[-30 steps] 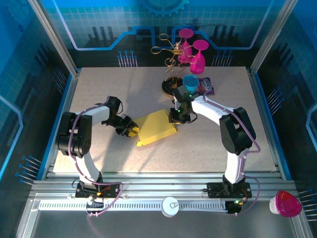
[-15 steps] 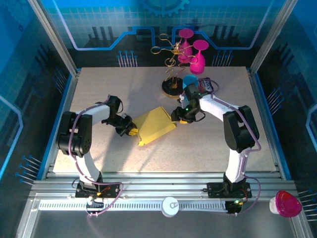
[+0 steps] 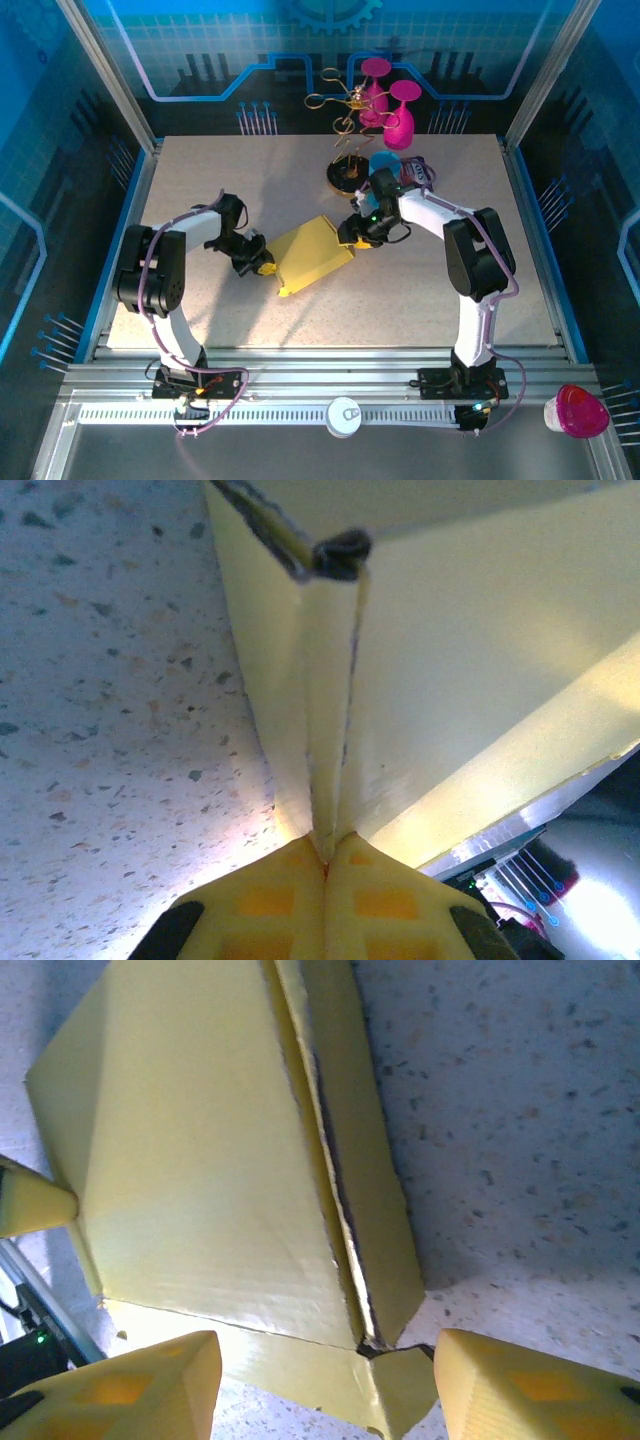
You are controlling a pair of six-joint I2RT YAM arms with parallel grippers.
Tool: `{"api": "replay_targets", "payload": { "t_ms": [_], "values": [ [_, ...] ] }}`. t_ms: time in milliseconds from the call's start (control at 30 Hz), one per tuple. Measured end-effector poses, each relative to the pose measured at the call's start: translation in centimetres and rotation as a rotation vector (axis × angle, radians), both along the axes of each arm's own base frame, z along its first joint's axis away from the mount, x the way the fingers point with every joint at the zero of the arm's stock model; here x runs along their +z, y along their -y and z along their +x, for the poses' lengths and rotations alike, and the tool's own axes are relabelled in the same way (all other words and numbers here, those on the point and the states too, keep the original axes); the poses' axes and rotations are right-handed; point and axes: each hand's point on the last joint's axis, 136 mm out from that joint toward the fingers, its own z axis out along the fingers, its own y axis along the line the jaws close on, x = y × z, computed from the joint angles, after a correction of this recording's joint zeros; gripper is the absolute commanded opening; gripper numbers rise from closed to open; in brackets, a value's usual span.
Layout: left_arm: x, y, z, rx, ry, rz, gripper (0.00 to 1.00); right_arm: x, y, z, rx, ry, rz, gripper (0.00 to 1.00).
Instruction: Fold the paper box
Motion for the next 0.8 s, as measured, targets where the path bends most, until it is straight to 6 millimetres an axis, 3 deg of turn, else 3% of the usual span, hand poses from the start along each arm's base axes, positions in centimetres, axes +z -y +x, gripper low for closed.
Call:
{"api": "replay_targets", "payload": {
  "t_ms": [233, 533, 800],
  "values": [
    [0.1, -0.4, -0.7, -0.043, 0.017, 0.023, 0.0, 0.3, -0.9, 0.3, 0.047, -0.009, 0.042, 0.62],
    [0.7, -0.6, -2.4, -0.091, 0.071, -0.009, 0.0, 0.2, -1.5, -0.7, 0.085, -0.056, 0.091, 0.64],
    [1.3, -0.5, -2.0, -0.106, 0.129, -0.075, 0.0, 0.3, -2.0, -1.6, 0.118, -0.088, 0.141, 0.64]
  ]
}}
